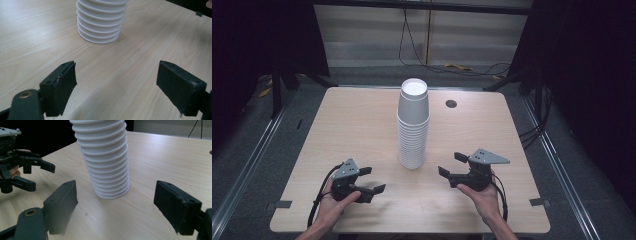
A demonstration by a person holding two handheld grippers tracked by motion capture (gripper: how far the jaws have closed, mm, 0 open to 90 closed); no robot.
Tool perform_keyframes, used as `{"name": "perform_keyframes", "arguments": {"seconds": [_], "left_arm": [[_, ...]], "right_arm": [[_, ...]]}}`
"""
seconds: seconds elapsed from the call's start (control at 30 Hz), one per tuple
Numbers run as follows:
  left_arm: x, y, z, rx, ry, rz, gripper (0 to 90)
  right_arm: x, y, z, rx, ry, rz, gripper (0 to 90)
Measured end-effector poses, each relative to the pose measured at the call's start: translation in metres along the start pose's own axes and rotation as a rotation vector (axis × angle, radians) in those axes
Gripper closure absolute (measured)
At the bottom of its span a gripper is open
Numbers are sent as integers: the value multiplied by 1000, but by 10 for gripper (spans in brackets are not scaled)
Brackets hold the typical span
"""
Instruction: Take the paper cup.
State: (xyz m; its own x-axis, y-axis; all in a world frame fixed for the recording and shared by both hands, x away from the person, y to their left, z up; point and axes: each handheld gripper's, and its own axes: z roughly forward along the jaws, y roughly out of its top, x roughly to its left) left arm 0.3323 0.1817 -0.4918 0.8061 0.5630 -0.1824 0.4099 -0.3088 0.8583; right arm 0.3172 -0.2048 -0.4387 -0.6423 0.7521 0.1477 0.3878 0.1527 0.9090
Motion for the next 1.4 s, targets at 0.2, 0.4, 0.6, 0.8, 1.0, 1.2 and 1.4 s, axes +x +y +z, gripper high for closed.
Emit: {"name": "perform_keyframes", "arguments": {"seconds": [0.2,0.4,0.6,0.8,1.0,1.2,1.4], "left_arm": [[0,-1,1,2,-5,-1,159],[-1,0,2,10,-8,2,159],[0,0,3,8,-35,1,158],[1,0,0,3,-22,-7,159],[1,0,0,0,-21,0,158],[0,0,-1,0,-17,6,159],[0,2,1,6,-16,21,158]], "right_arm": [[5,13,-10,-16,14,-32,187],[5,21,-12,-27,14,-51,178],[8,30,-10,-13,16,-56,145],[10,37,-6,-13,30,-63,153],[10,46,-4,-34,19,-80,148],[10,54,-3,-59,51,-91,152],[11,60,-1,-64,66,-91,152]]}}
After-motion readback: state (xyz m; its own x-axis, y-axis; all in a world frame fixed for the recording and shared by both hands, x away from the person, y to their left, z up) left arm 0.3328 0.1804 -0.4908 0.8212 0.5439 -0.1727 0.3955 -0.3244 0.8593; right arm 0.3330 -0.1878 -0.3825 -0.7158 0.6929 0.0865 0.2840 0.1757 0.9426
